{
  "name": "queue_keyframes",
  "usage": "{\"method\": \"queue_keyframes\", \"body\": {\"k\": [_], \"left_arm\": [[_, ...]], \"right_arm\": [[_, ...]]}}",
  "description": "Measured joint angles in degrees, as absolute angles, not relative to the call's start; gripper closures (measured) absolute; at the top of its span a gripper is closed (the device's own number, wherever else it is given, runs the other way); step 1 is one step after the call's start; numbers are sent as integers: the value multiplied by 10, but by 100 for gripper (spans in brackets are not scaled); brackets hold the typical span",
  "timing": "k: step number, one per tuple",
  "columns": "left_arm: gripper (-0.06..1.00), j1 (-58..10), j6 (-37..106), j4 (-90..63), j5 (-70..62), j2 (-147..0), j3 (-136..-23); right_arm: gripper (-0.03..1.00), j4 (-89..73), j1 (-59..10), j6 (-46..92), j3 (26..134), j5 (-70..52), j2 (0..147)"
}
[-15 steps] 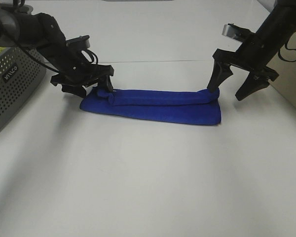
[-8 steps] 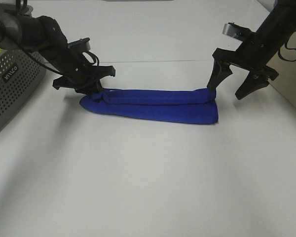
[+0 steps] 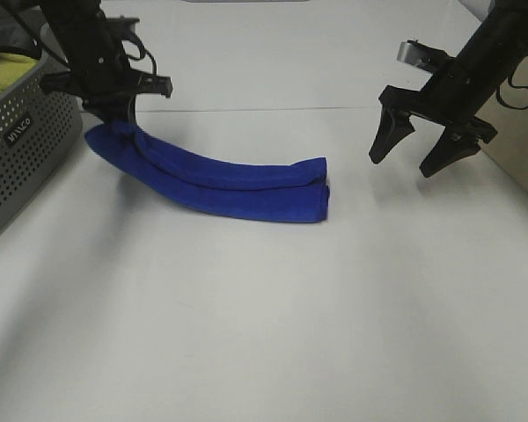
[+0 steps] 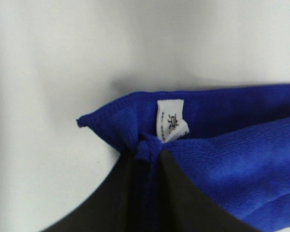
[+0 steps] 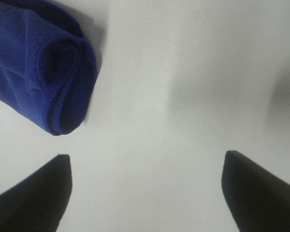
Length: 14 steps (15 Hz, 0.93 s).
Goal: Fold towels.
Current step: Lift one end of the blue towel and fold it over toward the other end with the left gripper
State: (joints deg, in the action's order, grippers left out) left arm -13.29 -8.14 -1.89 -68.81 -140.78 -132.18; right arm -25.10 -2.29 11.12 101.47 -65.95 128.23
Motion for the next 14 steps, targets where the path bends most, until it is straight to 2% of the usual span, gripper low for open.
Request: {"method": "queue_keyframes", "body": {"k": [5,12,14], "left_arm": [[81,-180,-96,-148,-693,-1384,-1374],[81,-270,-182,-189,-646,-1434,-1374],[75,-276,-217,-189,-637,-1454,-1374]], "right_arm": [[15,-251,-23,111,1015,-661,1282],[15,-251,-23,111,1015,-665,1282],[15,-251,-23,111,1015,-667,1282]]}}
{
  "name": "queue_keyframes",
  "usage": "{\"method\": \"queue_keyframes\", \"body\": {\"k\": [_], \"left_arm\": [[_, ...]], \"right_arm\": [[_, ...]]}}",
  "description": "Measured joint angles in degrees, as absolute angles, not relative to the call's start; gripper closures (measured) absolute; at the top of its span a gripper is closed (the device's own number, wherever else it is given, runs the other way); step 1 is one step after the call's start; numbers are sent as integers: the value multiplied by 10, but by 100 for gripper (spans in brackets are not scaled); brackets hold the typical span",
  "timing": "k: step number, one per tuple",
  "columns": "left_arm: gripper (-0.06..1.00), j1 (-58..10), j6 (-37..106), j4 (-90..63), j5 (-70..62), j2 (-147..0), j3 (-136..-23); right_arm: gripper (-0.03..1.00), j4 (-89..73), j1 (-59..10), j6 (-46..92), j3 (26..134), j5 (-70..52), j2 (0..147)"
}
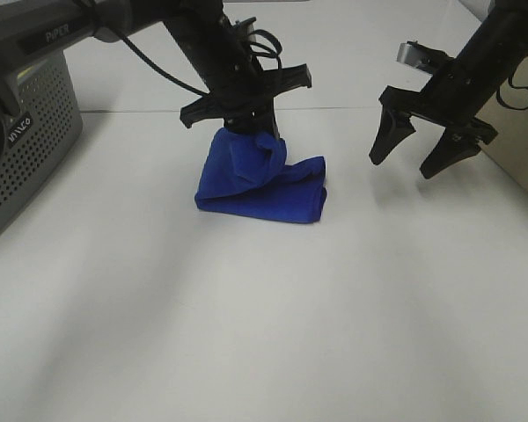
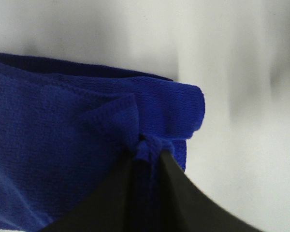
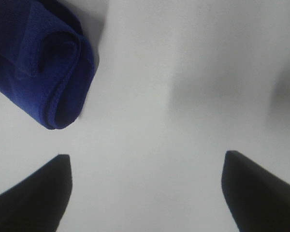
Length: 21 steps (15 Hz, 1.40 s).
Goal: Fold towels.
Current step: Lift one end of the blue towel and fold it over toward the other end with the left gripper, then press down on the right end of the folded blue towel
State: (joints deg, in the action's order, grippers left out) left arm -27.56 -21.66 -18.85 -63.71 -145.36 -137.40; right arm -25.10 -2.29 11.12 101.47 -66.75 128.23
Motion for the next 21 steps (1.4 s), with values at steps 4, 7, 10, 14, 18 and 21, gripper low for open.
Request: {"method": "queue_keyframes", "body": {"k": [4,7,10,14,18,21], "left_arm": [[46,-276,-248,-260,-596,-1472,-1374],[43,-276,-236,-350,-545,-1471,-1374],[43,-253,-195,-348,-531,-1466,-1374],[43,-187,-122,-332,-527,-1442,-1374],[43,-147,-116,-326,-539,-1439,-1374],[43,-145,-116,-325,-543,-1438,-1374]], "right_arm": [[15,-257,-23,111,1015,-674,1279],[15,-267,-23,111,1015,-691,1273],[15,-333,-23,132,1015,-692,1248],[16,-528,-33,207,1008,-694,1226],[20,-686,-80,324,903,-693,1227],[20,-825,-118,425,855,-697,1237]]}}
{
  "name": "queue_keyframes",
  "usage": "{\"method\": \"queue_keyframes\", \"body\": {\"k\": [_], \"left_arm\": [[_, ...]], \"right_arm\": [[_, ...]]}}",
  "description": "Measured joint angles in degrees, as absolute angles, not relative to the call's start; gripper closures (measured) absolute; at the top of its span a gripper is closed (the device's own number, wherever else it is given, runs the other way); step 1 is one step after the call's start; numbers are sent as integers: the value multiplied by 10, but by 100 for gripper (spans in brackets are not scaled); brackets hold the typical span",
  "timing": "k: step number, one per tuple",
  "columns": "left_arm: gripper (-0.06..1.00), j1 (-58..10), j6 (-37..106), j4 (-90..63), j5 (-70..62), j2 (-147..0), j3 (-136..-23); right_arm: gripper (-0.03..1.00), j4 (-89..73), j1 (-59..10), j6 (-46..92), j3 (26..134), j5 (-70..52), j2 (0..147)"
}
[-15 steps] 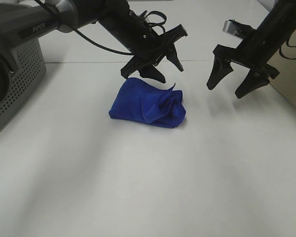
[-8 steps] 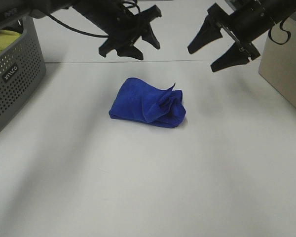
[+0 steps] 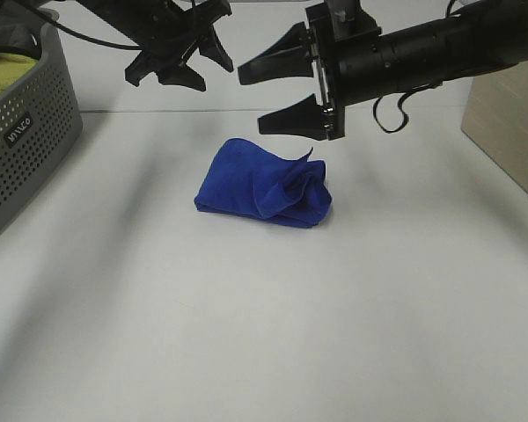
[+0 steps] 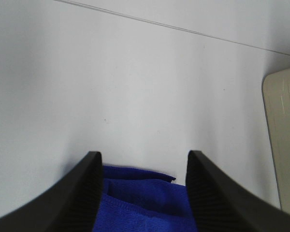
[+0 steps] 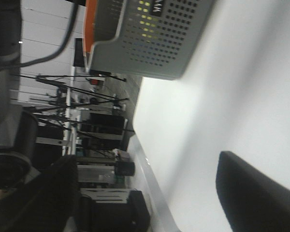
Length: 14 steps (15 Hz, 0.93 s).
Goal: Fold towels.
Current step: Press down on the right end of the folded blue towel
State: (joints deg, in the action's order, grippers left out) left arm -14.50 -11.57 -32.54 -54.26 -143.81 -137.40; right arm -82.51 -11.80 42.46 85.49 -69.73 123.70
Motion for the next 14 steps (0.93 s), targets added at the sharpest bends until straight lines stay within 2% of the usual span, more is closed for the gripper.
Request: {"method": "queue_keyframes", "body": {"k": [6,14], "left_arm": [[43,-145,-116,-325,-555,-1438,-1374],[43,-145,-116,-325,-571,-1438,-1374]], "right_arm": [[21,-886,-134,478,854,-698,1325],[21,-815,-66,481,854,-654,1382]]}}
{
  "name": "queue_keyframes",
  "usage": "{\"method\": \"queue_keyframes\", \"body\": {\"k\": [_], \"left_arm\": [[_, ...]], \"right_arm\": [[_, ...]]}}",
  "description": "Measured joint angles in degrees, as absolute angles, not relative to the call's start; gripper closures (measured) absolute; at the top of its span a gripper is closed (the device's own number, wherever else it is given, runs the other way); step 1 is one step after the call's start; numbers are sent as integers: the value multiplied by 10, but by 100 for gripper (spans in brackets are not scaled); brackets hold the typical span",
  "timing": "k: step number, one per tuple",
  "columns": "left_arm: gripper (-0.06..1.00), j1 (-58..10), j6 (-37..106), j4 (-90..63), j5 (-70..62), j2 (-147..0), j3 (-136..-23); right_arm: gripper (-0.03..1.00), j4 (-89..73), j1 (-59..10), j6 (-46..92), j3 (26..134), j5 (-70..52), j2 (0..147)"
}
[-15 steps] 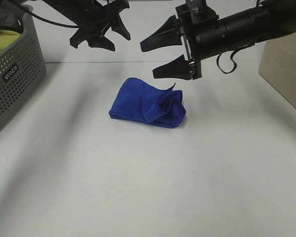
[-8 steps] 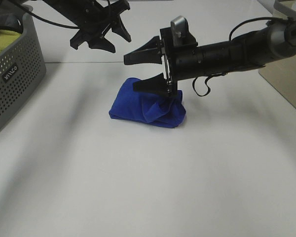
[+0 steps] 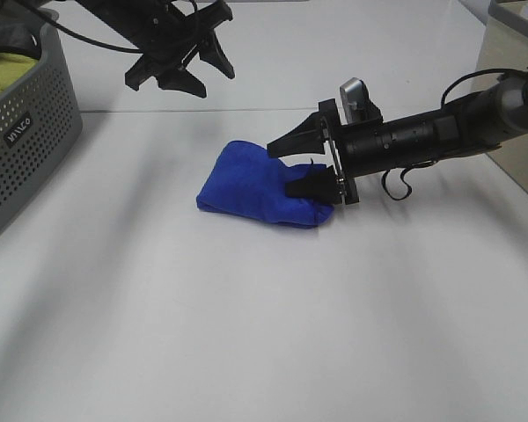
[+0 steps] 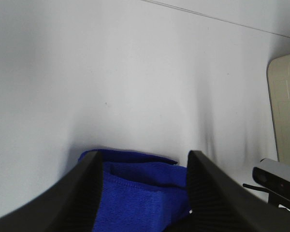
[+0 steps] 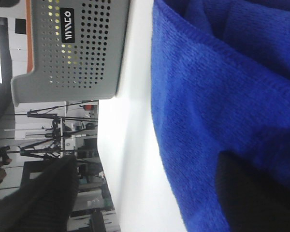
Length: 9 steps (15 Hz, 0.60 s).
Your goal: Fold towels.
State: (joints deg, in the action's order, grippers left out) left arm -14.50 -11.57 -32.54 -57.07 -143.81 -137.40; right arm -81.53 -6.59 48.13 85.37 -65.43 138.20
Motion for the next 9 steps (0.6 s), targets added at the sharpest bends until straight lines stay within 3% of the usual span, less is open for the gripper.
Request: {"method": "queue_keyframes", "body": {"k": [9], "left_arm": [[43,-145,-111,-320,-599,-1438,-1374]], "right_arm": [[21,-717,-36,470,854,-622,1301]]}}
